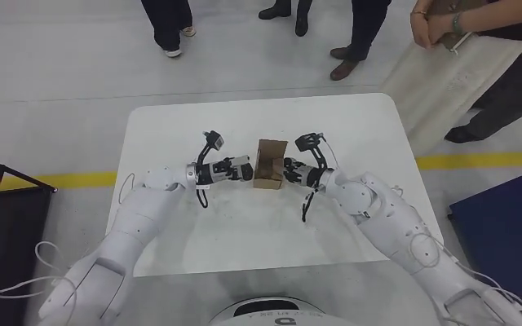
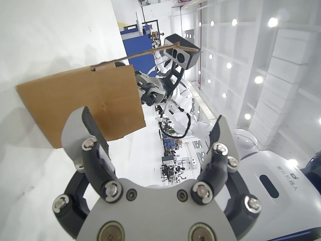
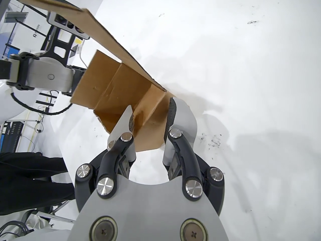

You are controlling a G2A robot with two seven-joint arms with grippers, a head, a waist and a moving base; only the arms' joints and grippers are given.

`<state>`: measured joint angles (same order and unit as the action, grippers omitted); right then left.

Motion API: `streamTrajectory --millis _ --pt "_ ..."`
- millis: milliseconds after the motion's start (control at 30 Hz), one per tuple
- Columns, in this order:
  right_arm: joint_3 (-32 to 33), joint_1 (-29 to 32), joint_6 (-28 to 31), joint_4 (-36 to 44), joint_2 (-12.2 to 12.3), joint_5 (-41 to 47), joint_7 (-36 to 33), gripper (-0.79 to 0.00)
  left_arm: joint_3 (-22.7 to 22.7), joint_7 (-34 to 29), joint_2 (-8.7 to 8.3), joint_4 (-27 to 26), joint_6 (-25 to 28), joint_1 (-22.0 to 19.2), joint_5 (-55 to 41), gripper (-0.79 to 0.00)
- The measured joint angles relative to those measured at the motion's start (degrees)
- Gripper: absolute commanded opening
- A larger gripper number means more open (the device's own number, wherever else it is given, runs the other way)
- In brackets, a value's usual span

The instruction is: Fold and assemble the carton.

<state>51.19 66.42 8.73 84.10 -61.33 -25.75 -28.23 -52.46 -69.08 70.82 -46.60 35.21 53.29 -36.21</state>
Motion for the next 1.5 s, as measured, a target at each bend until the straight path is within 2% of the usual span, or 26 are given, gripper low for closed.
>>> streamTrajectory --millis 67,133,633,700,733,767,800,867,1100,1167,1233,1333,1400,1500 --pt "-0.40 -0.41 -0.71 -0.10 -0.22 -0.90 -0.36 -0.591 0.14 -0.04 -0.16 -0.38 -0.04 0.17 -0.17 0.000" --pt "-0.64 -0.71 -1.19 -0.05 -0.37 -1.83 -0.48 -0.779 0.23 -0.05 -0.29 -0.65 -0.05 0.27 -0.33 0.000" --pt "-0.80 0.02 -5.85 4.68 -0.64 -14.55 -0.03 -0.785 -1.57 0.78 -1.64 -0.15 0.79 0.30 -3.36 0.000" --pt "-0.69 -0.07 -6.90 4.49 -0.82 -14.64 0.23 -0.606 -1.46 0.78 -1.71 -0.30 0.78 0.35 -3.43 0.000" --pt "-0.51 -0.05 -7.40 4.37 -0.95 -14.21 0.57 -0.474 -1.42 0.76 -1.75 -0.37 0.76 0.36 -3.52 0.000" --pt "-0.28 0.00 -7.62 4.29 -1.02 -13.74 0.91 -0.265 -1.41 0.75 -1.78 -0.40 0.75 0.38 -3.64 0.000" --pt "0.03 0.11 -7.75 4.24 -1.08 -13.16 1.34 -0.194 -1.41 0.74 -1.82 -0.40 0.74 0.39 -3.74 0.000" --pt "0.98 0.63 -7.03 4.19 -1.19 -10.80 2.49 -0.157 -1.43 0.66 -1.93 -0.33 0.67 0.38 -3.85 0.000" --pt "4.88 2.83 0.26 1.67 -1.06 -1.52 4.26 -0.172 -1.21 0.81 -2.29 0.18 0.81 0.44 -3.19 0.000" --pt "5.78 3.20 4.37 0.43 -1.06 1.79 4.50 -0.172 -1.25 1.17 -2.44 0.62 1.18 0.32 -2.71 0.000" --pt "6.57 3.23 10.03 -1.62 -1.08 5.15 5.08 -0.129 -1.48 1.93 -2.62 1.20 1.95 0.14 -2.28 0.000" --pt "7.13 2.95 17.48 -4.86 -1.23 7.81 7.04 -0.117 -1.57 3.45 -2.90 2.10 3.48 -0.48 -0.21 0.000" --pt "7.10 2.39 23.13 -8.31 -1.53 10.51 8.47 -0.209 -1.17 5.18 -3.07 2.79 5.22 -1.26 3.03 0.000" --pt "5.98 0.69 30.80 -13.89 -2.28 14.26 9.45 -0.219 0.06 7.48 -3.07 4.31 7.50 -3.02 8.96 0.000"
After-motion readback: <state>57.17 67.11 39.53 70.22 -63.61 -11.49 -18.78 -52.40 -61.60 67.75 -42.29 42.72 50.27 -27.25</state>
